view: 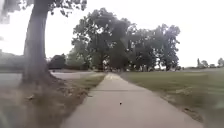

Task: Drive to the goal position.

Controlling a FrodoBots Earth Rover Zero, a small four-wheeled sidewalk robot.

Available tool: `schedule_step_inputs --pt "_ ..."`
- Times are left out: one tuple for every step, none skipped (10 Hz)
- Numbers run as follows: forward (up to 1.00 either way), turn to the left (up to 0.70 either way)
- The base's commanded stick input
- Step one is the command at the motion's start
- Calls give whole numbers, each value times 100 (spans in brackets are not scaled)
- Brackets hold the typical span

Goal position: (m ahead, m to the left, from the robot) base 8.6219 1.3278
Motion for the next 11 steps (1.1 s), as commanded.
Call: schedule_step_inputs --pt "100 0" --pt "100 0" --pt "100 0" --pt "100 0" --pt "100 0" --pt "100 0" --pt "100 0" --pt "100 0" --pt "100 0" --pt "100 0" --pt "100 0"
